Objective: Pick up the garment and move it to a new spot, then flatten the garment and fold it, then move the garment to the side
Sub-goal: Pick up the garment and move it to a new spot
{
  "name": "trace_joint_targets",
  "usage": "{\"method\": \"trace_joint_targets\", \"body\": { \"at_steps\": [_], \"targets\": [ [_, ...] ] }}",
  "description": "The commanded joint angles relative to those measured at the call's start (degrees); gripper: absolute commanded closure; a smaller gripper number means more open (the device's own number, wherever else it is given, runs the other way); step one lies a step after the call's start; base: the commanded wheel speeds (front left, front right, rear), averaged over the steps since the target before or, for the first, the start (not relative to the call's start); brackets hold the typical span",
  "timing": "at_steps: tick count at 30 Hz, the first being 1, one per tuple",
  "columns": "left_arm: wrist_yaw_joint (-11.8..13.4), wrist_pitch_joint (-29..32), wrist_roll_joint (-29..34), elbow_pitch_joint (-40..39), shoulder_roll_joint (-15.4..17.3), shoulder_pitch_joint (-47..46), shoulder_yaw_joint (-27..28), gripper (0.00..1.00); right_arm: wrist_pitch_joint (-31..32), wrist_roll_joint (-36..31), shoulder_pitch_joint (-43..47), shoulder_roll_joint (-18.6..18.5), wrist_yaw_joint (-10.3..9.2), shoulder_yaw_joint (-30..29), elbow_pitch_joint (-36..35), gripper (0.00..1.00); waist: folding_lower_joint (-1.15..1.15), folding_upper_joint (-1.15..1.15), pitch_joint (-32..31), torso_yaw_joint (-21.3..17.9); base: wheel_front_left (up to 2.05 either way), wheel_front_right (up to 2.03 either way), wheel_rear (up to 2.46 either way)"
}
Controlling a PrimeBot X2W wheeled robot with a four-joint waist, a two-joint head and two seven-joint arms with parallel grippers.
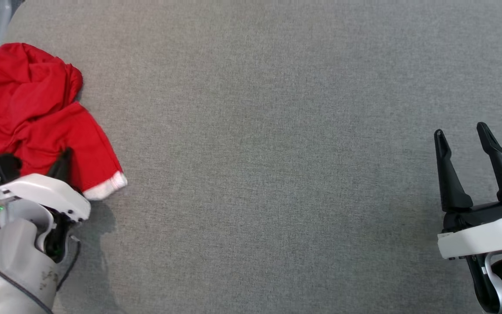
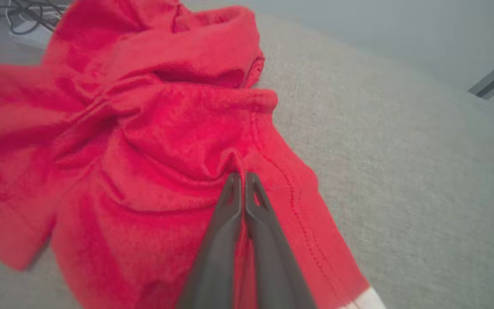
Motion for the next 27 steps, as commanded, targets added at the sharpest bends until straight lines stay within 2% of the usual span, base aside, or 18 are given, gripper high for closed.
{"method": "trace_joint_targets", "body": {
  "at_steps": [1, 5, 10, 15, 21, 24, 27],
  "targets": [
    [0.0, -3.6, 0.4, -0.9, 2.1, -1.7, -0.3, 1.00, -0.7, 0.1, 0.2, -0.1, -0.02, -0.6, 0.4, 0.00, 0.00, 0.00, -1.4, -0.1, 0.00, 0.00, 0.00],
    [0.0, -7.8, 1.9, -4.4, 4.4, -2.0, -0.1, 1.00, -1.6, 0.4, 1.4, 0.3, -0.02, -1.5, 1.0, 0.00, 0.00, 0.00, -4.5, -0.5, 0.00, 0.00, 0.00],
    [2.3, -8.8, 4.5, -12.1, 6.2, 0.5, 1.6, 1.00, -2.3, 0.6, 2.6, 0.8, -0.02, -2.4, 1.5, 0.00, 0.00, 0.00, -7.8, -1.5, 0.00, 0.00, 0.00],
    [7.4, -8.8, 7.9, -28.3, 6.0, 7.6, 3.8, 1.00, -3.3, 1.2, 4.1, 1.5, -0.02, -2.9, 2.4, 0.00, 0.00, 0.00, -11.5, -3.8, 0.00, 0.00, 0.00],
    [13.1, -6.0, 10.2, -49.6, 5.1, 17.9, 1.9, 1.00, -4.0, 1.7, 5.1, 2.0, -0.02, -3.4, 2.6, 0.00, 0.00, 0.00, -12.9, -7.8, 0.00, 0.00, 0.00],
    [15.1, -3.0, 11.1, -59.3, 4.7, 21.2, -0.1, 1.00, -4.1, 1.8, 4.9, 2.2, -0.02, -3.7, 2.2, 0.00, 0.00, 0.00, -12.0, -10.1, 0.00, 0.00, 0.00],
    [15.6, 0.7, 12.6, -67.5, 4.3, 22.1, -4.0, 1.00, -4.8, 2.3, 3.6, 2.3, -0.02, -3.4, 2.0, 0.00, 0.00, 0.00, -10.1, -13.8, 0.00, 0.00, 0.00]
  ]
}}
